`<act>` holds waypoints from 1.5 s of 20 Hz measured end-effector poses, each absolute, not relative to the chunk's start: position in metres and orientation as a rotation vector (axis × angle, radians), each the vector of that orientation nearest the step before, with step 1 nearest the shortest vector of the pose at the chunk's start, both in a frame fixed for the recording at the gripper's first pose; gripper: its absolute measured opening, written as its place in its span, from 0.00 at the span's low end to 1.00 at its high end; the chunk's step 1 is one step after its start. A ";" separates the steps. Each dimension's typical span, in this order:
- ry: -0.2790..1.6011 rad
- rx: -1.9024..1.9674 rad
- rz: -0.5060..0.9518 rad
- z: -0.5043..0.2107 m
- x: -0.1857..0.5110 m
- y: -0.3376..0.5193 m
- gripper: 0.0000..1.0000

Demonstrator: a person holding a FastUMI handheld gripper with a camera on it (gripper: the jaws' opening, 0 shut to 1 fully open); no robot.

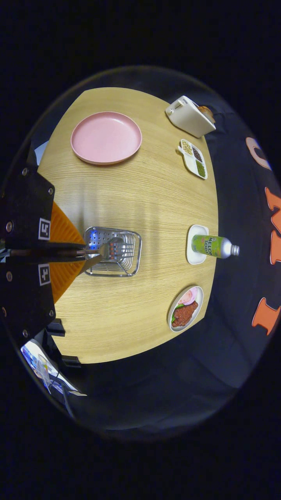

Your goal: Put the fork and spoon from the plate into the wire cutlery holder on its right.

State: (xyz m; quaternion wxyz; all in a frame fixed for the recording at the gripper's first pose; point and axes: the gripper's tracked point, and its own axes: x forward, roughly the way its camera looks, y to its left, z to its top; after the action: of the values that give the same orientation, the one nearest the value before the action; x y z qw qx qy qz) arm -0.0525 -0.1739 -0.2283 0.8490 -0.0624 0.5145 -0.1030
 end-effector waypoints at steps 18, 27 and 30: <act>0.317 -0.008 -0.097 -0.020 0.015 -0.126 0.55; -0.056 -0.063 -0.015 0.097 0.003 -0.095 0.89; -0.117 -0.056 -0.015 0.115 -0.006 -0.096 0.92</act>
State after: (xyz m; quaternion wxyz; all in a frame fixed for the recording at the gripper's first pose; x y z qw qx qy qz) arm -0.0062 -0.0963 0.1149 0.9979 -0.0281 -0.0586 -0.0074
